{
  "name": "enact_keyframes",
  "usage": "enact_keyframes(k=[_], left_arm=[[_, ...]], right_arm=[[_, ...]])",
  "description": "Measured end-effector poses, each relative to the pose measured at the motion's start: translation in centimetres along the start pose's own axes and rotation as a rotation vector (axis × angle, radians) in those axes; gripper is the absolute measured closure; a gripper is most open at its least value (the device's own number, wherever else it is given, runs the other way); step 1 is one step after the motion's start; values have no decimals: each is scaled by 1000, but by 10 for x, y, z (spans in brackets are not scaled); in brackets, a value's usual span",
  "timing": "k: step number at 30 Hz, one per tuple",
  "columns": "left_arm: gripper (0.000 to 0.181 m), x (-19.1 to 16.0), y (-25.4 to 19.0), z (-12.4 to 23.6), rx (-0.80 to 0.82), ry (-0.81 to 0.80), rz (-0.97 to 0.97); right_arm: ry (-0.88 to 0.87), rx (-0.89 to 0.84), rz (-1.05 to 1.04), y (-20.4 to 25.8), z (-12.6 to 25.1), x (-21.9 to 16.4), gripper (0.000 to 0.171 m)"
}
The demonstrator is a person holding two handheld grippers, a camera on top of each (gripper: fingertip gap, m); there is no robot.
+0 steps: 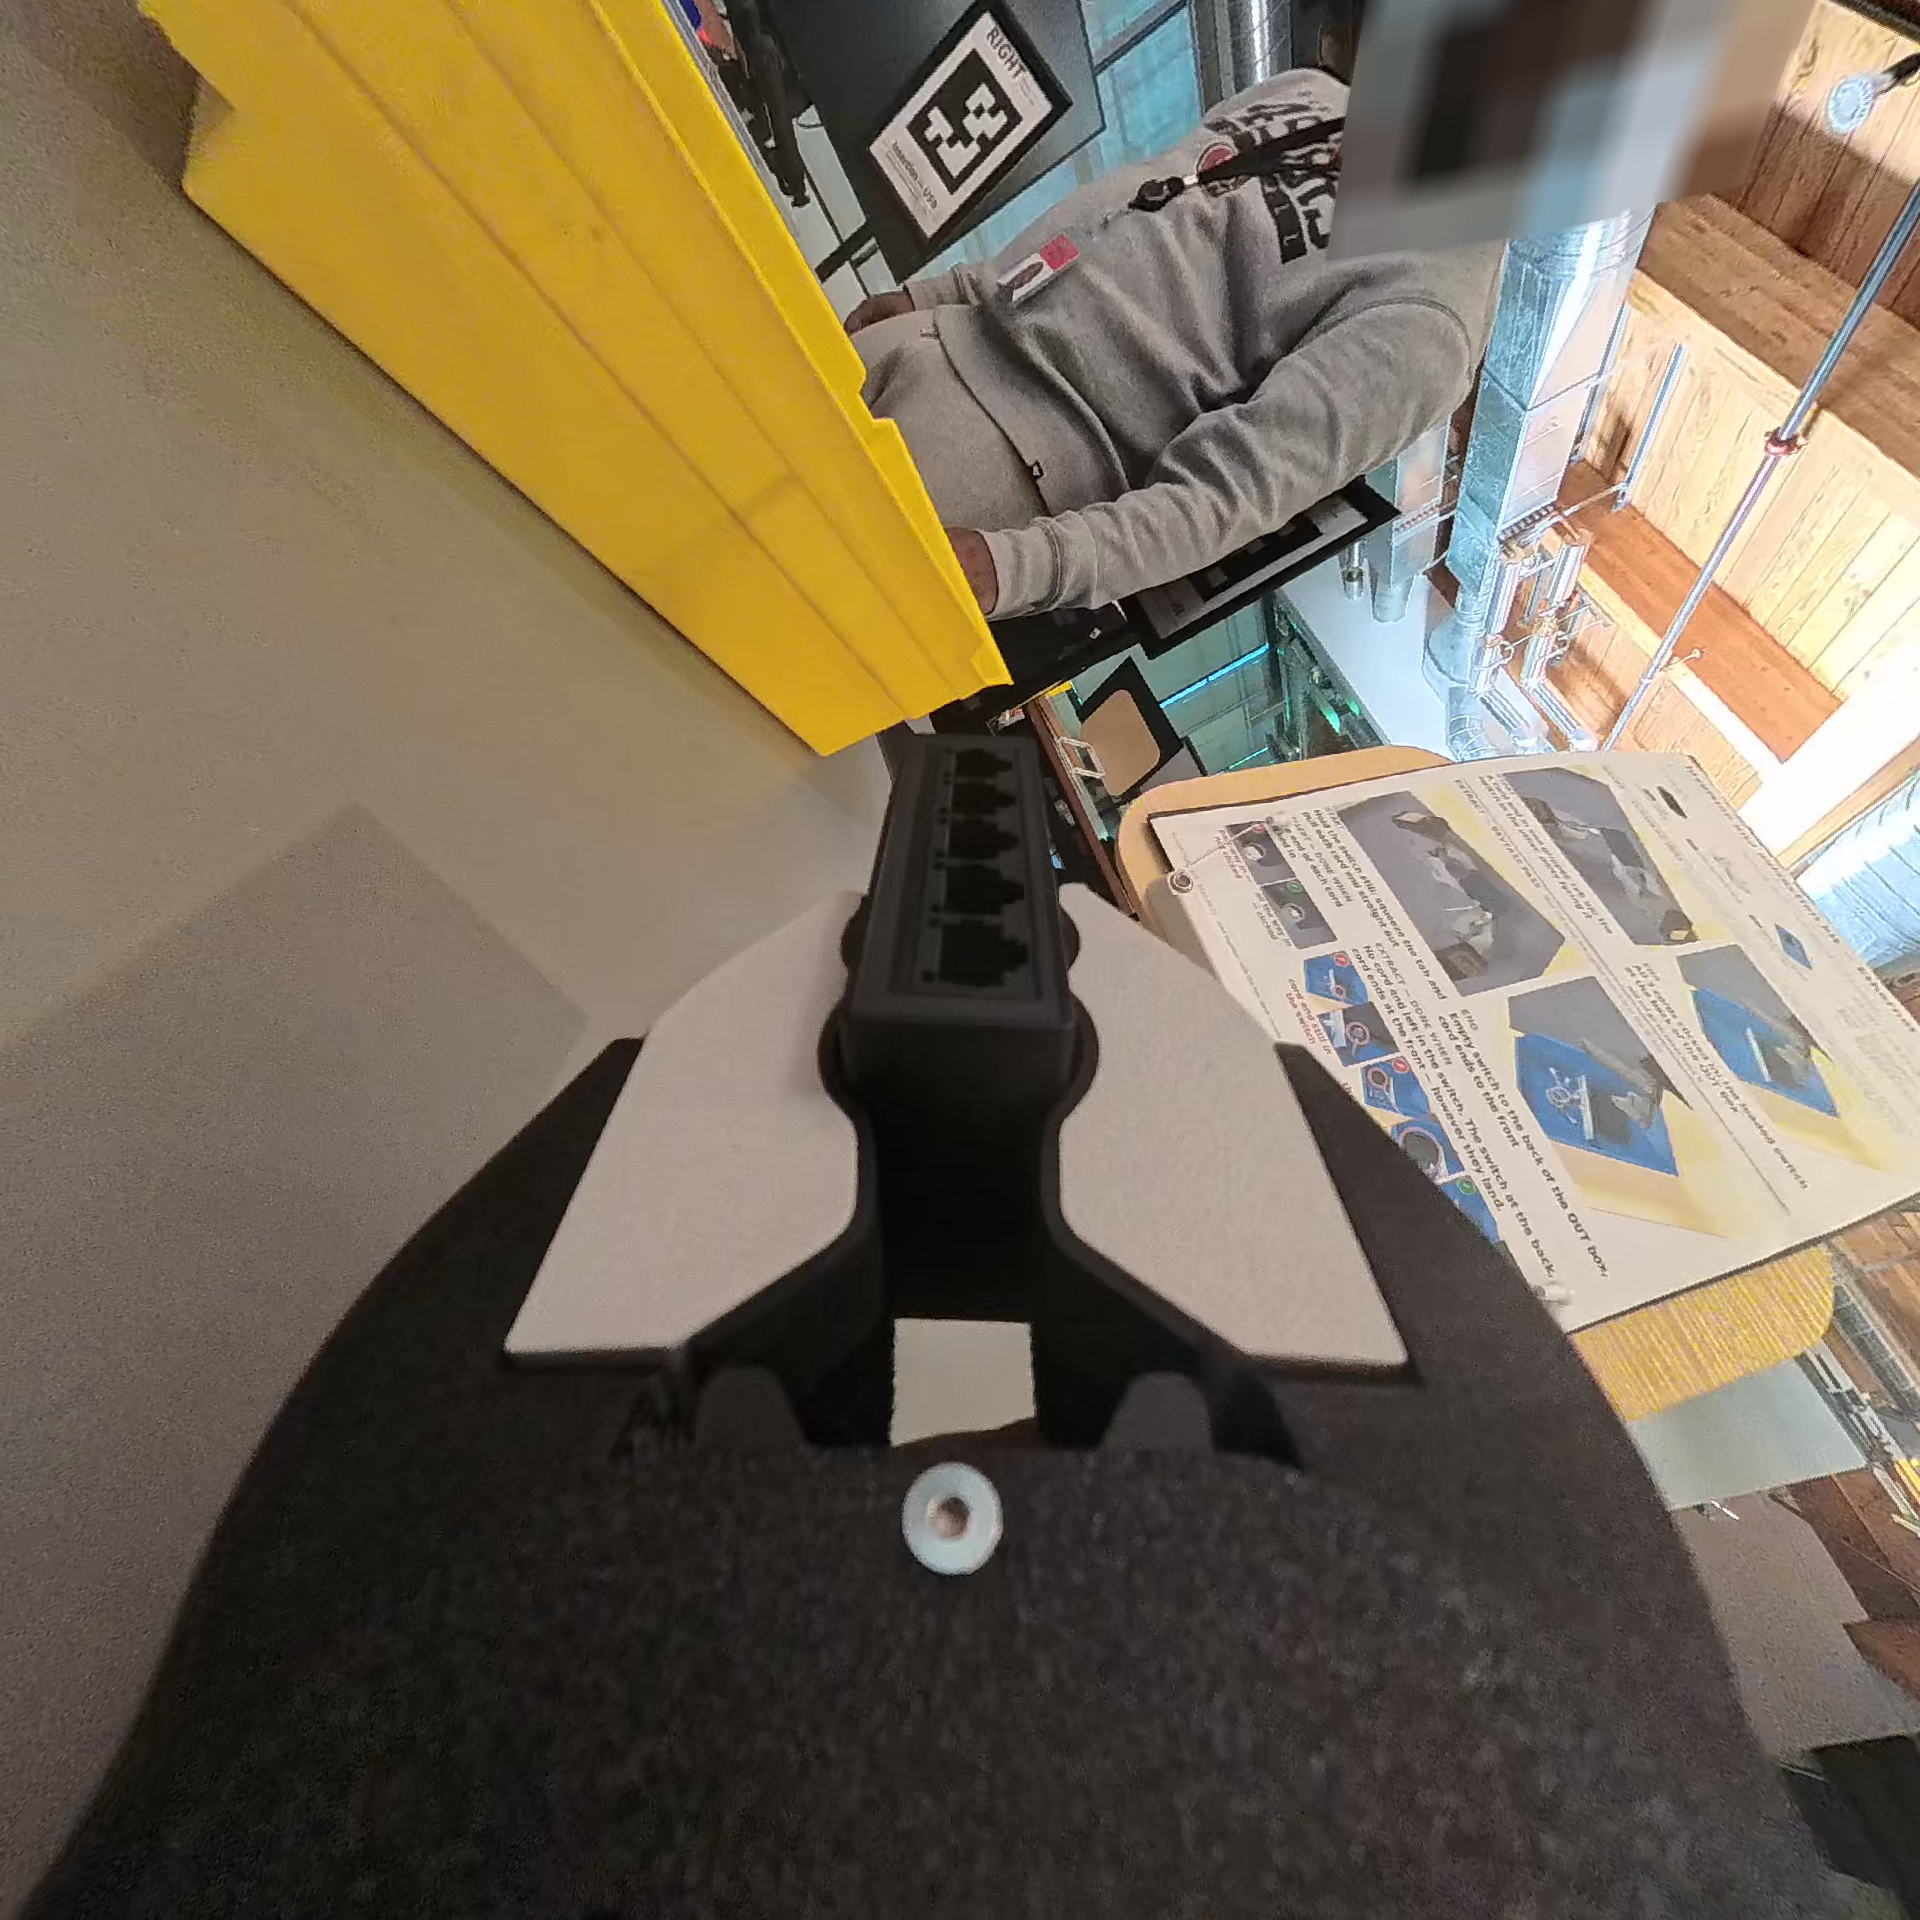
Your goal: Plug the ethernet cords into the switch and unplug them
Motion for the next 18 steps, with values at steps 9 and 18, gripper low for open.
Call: enact_keyframes(k=[9,18], left_arm=[[141,-36,62,-89,-5,641,77],[168,-32,73,-73,-78,555,71]], right_arm=[[10,4,-1,0,2,-1,141],[7,10,-11,0,2,-2,141]])
Point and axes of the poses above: each gripper's, where its closed fingertips meet, z back along the fingers, x out of its top, y = z × x across the jaws, the point moved 6 cm from there along z, back along the fingers, and after that the axes turned 3 degrees about z, right-handed, at the moved point
